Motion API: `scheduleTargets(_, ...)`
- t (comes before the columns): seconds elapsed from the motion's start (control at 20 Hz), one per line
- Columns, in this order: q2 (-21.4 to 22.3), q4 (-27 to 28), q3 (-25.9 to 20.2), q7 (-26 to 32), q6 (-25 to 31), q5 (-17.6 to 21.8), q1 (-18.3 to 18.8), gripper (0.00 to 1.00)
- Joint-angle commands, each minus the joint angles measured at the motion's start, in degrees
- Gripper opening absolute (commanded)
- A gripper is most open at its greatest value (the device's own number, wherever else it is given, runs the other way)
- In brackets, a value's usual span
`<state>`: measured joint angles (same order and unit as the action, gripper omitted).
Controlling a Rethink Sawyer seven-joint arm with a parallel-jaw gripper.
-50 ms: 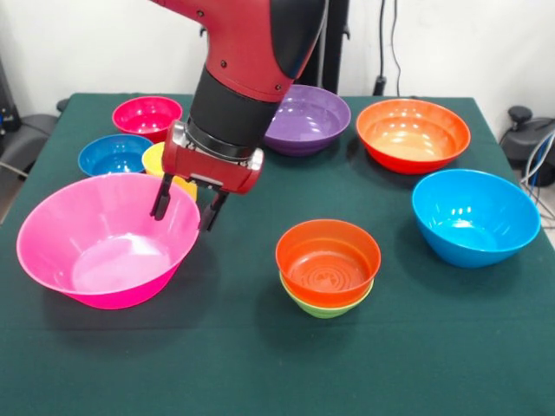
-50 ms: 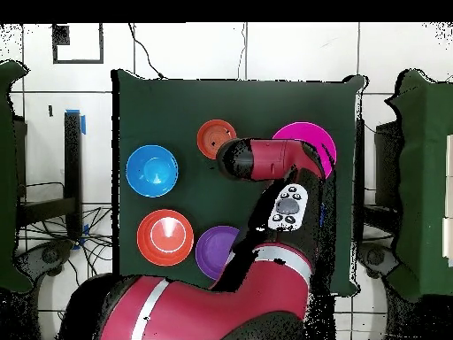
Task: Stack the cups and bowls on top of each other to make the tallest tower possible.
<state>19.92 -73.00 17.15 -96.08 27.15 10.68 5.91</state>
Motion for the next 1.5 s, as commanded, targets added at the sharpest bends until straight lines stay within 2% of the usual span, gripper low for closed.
scheduleTargets(0.05, -3.16, -1.56, -7.85, -7.34, 0.37, -2.31, -0.29, 1.00)
scheduleTargets(1.5, -7.44, 2.15, -3.40, -9.71, -1.05, -1.77, -3.05, 1.00)
